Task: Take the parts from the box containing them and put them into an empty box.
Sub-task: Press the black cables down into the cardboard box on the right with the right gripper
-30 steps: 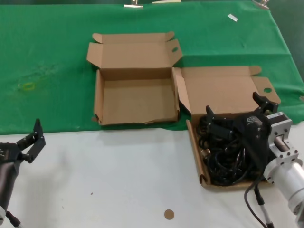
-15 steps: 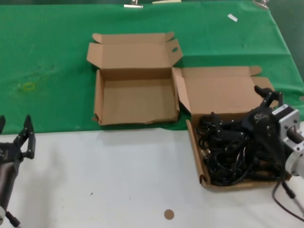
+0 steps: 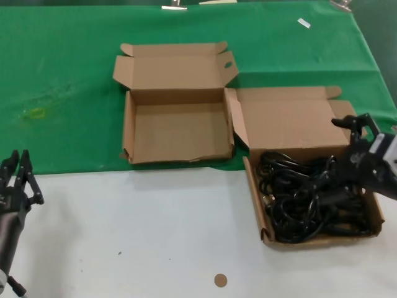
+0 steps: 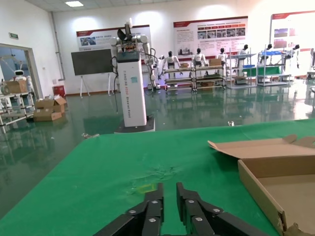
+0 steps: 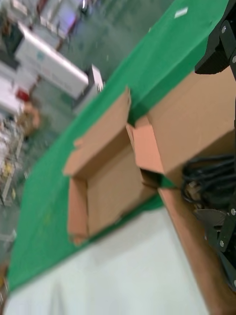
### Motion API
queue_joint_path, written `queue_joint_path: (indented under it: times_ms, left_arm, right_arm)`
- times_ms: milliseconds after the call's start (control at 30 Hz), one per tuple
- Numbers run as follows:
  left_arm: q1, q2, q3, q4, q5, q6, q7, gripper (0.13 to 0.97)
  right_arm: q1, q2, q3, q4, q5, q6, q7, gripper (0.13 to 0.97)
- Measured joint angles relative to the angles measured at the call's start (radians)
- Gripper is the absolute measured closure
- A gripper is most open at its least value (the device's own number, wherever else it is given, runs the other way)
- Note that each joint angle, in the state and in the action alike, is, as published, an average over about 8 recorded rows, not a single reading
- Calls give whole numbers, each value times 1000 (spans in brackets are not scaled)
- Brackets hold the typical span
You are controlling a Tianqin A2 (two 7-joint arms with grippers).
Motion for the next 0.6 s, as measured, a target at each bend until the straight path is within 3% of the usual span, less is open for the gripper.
queue_joint_path:
  times_ms: [200,600]
  left_arm:
    - [0,0,0,0,0,0,0,896]
    - [0,0,0,0,0,0,0,951]
  right_arm:
    - [22,40,60,-14,-80,-240,5,129]
    - [80,19,170,-117,-161,-649,-144,129]
